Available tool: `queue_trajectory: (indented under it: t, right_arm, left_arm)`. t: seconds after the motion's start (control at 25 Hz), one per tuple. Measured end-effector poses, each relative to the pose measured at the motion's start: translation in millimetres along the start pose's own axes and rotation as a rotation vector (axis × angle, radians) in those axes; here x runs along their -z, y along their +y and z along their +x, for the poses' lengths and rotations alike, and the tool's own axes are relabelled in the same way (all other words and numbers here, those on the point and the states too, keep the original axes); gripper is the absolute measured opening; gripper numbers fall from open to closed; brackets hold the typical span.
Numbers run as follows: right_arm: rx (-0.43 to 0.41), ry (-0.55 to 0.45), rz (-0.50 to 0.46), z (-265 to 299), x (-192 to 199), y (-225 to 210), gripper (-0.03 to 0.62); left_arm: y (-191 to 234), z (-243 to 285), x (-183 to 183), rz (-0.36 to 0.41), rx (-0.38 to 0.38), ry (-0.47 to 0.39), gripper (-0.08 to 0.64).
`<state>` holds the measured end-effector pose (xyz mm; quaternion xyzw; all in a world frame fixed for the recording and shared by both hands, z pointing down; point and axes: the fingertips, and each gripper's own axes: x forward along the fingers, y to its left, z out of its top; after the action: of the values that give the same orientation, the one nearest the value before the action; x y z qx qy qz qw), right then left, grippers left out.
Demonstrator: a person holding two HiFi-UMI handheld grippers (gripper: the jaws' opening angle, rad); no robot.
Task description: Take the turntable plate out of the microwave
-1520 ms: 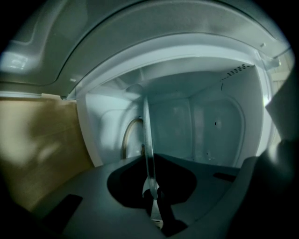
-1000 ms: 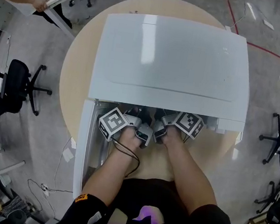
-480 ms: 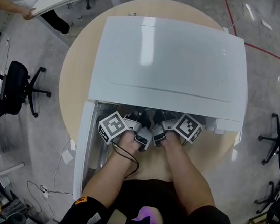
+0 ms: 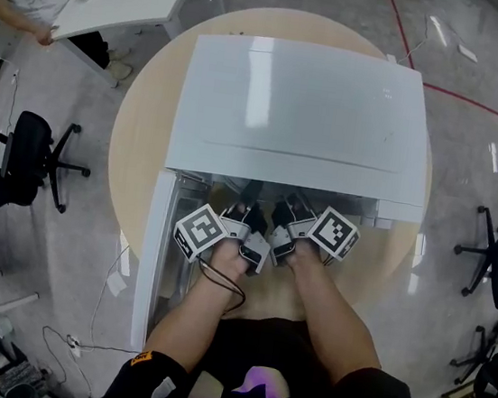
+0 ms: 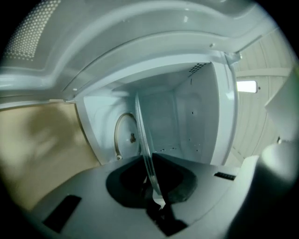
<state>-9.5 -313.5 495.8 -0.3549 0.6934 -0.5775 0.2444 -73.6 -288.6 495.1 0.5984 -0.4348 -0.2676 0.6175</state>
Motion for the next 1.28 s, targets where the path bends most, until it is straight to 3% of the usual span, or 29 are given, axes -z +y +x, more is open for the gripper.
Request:
queue_trajectory:
  t: [0.32, 0.88, 1.28]
  right_arm:
    - [0.041, -0.005, -0.039, -10.8, 4.0, 0.7, 0.069]
    - [0.05, -0.039, -0.08, -85.0, 61.4, 29.2, 0.069]
    - [0.049, -0.033, -0.082, -131.8, 74.8, 33.2, 0.069]
  left_arm:
    - [-2.8, -8.2, 5.0, 0.003, 0.015, 0.027, 0.078]
    - [-5.6, -92.9, 48.9, 0.004, 0.05, 0.088, 0.08]
    - [-7.4, -123.3, 86.9, 0.007, 0.063, 0.094, 0.081]
